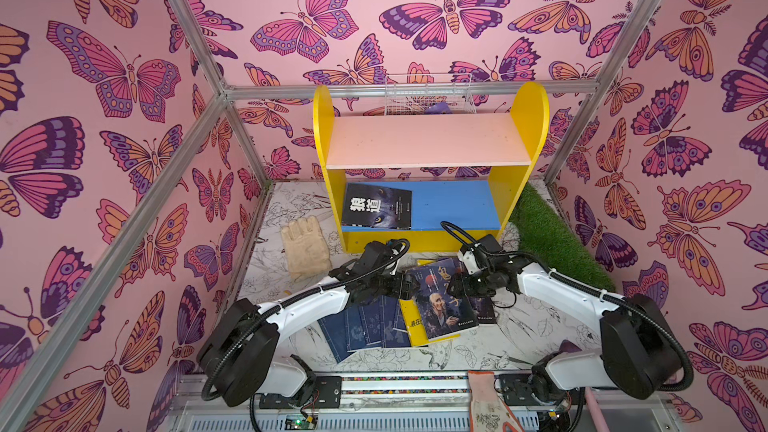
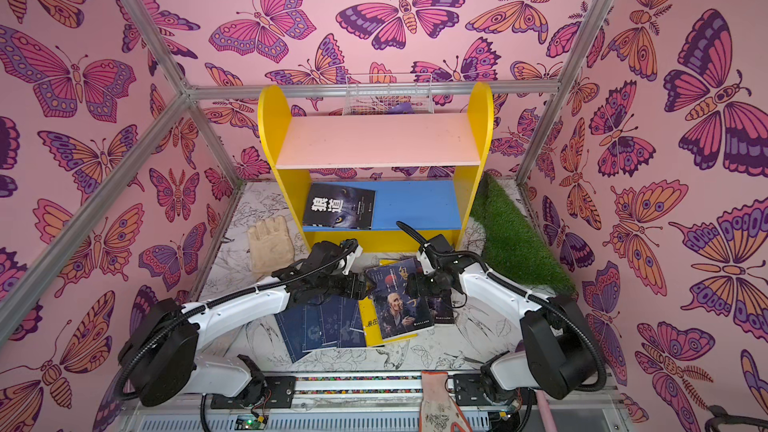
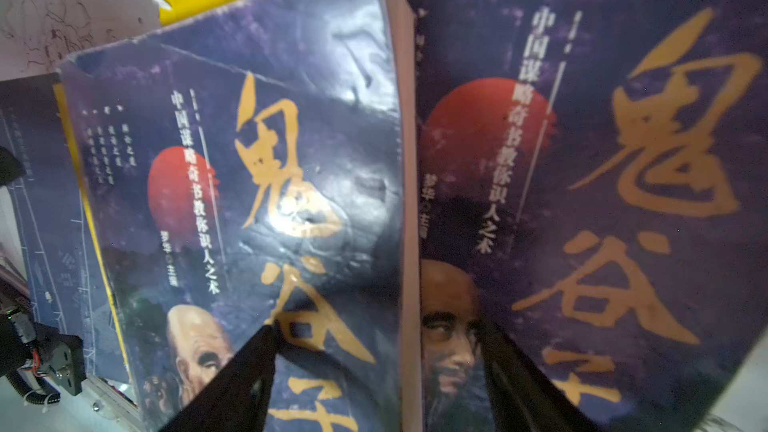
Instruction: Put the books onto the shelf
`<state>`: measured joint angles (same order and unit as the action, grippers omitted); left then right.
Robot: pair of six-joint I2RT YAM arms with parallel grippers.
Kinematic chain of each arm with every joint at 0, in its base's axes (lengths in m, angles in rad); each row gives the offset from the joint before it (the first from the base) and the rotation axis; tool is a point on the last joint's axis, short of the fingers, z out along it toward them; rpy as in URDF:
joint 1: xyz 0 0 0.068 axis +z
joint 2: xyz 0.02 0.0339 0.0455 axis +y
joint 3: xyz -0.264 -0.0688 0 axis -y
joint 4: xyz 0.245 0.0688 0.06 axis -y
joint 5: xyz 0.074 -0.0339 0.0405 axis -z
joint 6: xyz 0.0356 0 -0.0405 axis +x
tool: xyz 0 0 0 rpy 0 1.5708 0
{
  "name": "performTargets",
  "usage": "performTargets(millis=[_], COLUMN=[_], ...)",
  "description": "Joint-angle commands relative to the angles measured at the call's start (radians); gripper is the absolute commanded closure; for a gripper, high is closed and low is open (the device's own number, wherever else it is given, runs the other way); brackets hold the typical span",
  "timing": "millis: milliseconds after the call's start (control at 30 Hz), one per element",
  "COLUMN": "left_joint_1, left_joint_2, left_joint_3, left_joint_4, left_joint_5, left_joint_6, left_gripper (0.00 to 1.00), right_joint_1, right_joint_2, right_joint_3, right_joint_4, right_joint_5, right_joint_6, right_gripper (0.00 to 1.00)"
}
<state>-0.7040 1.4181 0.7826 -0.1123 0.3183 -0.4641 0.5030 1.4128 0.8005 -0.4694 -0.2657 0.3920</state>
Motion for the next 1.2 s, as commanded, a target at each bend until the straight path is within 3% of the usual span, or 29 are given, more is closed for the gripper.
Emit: performTargets(millis=[0, 200, 500, 767, 967, 1167], left_joint_1=[-0.005, -0.011, -0.026, -0.030, -0.032, -0.036], left_joint_2=[0.032, 0.116, 0.220, 0.129, 0.138, 0.182], left_joint_3=[0.024, 0.064, 0.150, 0.112, 0.114, 0.146], left_joint_4=[-0.042, -0.044, -0.042, 0.121, 0.163, 0.163], left_joint_5=[0.036, 0.065, 0.219, 0.314, 0.352, 0.329], left_joint_6=[0.042, 0.060, 0.112, 0.112, 0.111, 0.107], left_gripper=[0.21, 0.19, 0.22, 0.32, 0.47, 0.49], right_joint_1=[0.003, 0.003, 0.002, 0.003, 0.003, 0.004], right_joint_2=[0.030, 0.079, 0.091, 0.062, 0.021, -0.048], right_joint_3=[0.004, 0.011, 0.008, -0.003, -0.005, -0.014], right_joint_4=[0.030, 0.044, 0.057, 0.079, 0.090, 0.114], right_joint_5=[-0.019, -0.028, -0.055, -0.091, -0.105, -0.128], right_joint_6=[-0.040, -0.053, -0.067, -0.077, -0.091, -0.105], right_gripper=[0.24, 0.26, 0.26, 0.27, 0.28, 0.28])
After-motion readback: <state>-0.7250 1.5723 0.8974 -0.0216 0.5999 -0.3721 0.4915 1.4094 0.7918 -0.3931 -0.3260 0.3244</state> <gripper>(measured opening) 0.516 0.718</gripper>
